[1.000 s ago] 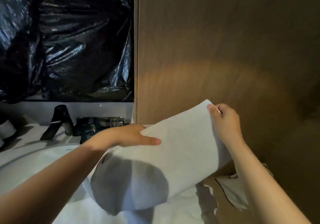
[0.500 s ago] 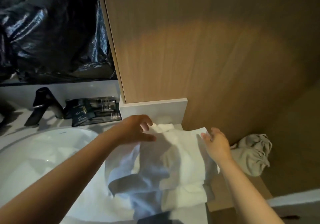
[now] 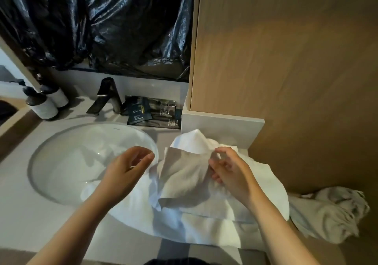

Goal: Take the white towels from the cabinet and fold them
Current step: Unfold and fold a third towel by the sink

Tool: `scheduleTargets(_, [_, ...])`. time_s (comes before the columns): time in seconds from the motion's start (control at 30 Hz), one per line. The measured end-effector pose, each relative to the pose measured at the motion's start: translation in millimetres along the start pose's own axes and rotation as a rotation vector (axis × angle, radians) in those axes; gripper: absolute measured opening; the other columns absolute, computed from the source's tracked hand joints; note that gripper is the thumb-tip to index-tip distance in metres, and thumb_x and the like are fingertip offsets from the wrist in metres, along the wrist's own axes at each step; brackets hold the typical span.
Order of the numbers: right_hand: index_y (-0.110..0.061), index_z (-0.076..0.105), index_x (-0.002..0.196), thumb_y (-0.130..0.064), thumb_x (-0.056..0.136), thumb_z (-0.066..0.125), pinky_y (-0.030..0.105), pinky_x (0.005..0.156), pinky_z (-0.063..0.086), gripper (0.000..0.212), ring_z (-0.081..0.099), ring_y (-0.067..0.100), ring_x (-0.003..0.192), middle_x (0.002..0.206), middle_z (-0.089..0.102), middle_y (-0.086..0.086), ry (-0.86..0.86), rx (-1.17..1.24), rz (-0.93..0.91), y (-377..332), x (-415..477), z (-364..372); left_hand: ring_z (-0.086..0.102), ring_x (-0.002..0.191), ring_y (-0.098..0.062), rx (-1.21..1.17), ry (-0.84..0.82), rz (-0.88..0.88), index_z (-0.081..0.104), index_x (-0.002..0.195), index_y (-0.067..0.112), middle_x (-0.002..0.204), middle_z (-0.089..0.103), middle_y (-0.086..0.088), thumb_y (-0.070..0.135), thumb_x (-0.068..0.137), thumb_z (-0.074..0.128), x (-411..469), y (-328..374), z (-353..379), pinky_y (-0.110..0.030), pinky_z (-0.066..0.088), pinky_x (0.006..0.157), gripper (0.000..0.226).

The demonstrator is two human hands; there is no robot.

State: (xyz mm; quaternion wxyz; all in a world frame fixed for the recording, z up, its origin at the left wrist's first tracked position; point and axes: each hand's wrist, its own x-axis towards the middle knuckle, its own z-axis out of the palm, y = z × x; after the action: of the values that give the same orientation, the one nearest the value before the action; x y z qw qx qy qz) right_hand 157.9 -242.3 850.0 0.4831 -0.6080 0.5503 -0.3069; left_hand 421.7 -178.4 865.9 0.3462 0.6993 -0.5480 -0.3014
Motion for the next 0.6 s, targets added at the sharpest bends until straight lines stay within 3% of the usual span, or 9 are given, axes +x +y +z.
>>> scheduleTargets(0.13, [-0.034,0.052,0.118,-0.023,0.093,0.065,0.027,0.059,0.057,0.03,0.068,0.017,0.058,0.063,0.067,0.001,-0.103,0.012,-0.038,-11.5,-0.1,7.1,0.068,0.087,-0.007,-0.1,0.03,-0.101,0.067,0.096,0.029,0.091,0.072,0.013,0.056,0.082,0.054,-21.4,-23.6,4.9,-0.043,0.056,0.084,0.034])
scheduleTargets(0.23, [-0.034,0.057,0.115,-0.019,0.091,0.067,0.021,0.049,0.049,0.031,0.061,0.01,0.046,0.049,0.058,-0.004,-0.232,0.022,-0.078,-23.5,-1.8,12.6,0.07,0.085,-0.009,-0.195,-0.008,-0.115,0.067,0.097,0.026,0.092,0.072,0.01,0.049,0.084,0.058,-27.0,-26.3,10.7,-0.043,0.056,0.084,0.028])
scheduleTargets(0.3, [-0.032,0.059,0.116,-0.017,0.09,0.068,0.023,0.049,0.049,0.031,0.061,0.012,0.047,0.049,0.057,-0.004,-0.299,0.051,-0.075,-30.7,-3.8,17.9,0.071,0.086,-0.013,-0.273,-0.039,-0.103,0.065,0.102,0.025,0.093,0.073,0.008,0.038,0.087,0.062,-28.6,-24.8,14.3,-0.04,0.057,0.082,0.021])
scheduleTargets(0.4, [-0.025,0.057,0.129,-0.013,0.089,0.069,0.028,0.059,0.055,0.044,0.066,0.02,0.063,0.063,0.059,0.001,-0.344,0.099,-0.064,-40.4,-3.7,22.1,0.07,0.094,-0.016,-0.445,-0.027,-0.076,0.061,0.111,0.023,0.095,0.074,0.001,0.035,0.081,0.066,-29.1,-21.3,14.0,-0.032,0.056,0.084,0.033])
scheduleTargets(0.5, [-0.025,0.051,0.136,-0.014,0.083,0.072,0.027,0.065,0.055,0.058,0.069,0.023,0.082,0.096,0.067,0.019,-0.395,0.165,-0.08,-50.8,-0.6,22.2,0.066,0.107,-0.011,-0.489,-0.019,-0.008,0.063,0.115,0.026,0.107,0.073,0.004,0.028,0.084,0.066,-24.3,-18.2,10.0,-0.024,0.054,0.086,0.031])
scheduleTargets(0.6, [-0.025,0.049,0.134,-0.002,0.082,0.071,0.027,0.072,0.054,0.061,0.064,0.013,0.085,0.099,0.071,0.002,-0.393,0.224,-0.092,-58.0,8.7,23.8,0.061,0.115,-0.008,-0.492,-0.065,0.028,0.061,0.12,0.025,0.115,0.07,0.008,0.014,0.093,0.06,-15.5,-14.5,8.3,-0.02,0.051,0.092,0.029])
